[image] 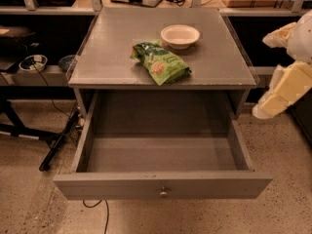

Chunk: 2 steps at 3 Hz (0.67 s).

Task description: Place green rice chip bag into top drawer

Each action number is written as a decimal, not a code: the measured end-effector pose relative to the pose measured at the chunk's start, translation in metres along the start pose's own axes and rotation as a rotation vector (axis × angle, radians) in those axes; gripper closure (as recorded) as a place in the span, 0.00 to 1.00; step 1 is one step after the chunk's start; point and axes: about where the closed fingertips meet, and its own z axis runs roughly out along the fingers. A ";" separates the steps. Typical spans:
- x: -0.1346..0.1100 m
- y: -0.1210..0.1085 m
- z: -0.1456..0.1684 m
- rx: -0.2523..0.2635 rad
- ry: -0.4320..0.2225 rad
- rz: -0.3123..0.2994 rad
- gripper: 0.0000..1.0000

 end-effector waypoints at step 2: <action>-0.048 -0.018 0.017 0.002 -0.185 0.007 0.00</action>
Offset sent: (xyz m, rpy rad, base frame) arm 0.0553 0.0703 0.0274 0.2572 -0.1164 0.0335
